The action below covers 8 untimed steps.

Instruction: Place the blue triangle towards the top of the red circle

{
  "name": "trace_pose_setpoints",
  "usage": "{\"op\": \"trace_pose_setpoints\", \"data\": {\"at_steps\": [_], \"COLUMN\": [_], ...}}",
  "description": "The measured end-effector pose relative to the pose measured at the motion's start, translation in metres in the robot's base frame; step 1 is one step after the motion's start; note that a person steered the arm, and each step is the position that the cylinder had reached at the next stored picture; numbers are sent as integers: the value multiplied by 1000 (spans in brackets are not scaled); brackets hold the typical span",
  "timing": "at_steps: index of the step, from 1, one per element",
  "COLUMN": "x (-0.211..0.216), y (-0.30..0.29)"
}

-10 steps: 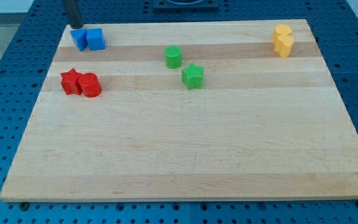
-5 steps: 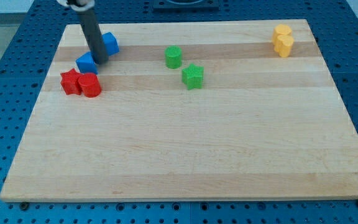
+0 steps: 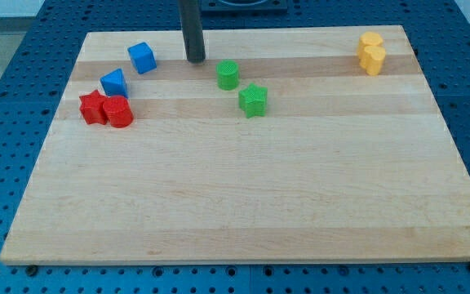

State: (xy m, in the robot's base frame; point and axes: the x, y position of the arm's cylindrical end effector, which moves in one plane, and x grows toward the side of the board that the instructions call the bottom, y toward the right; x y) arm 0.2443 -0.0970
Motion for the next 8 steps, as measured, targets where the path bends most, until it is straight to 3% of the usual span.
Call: {"op": "trace_pose_setpoints", "data": {"at_steps": [1,2,3,4,6,8], "x": [-40,-52,-32,28,59,82], "y": [-75,-150,-161,-117,-62,-66]}}
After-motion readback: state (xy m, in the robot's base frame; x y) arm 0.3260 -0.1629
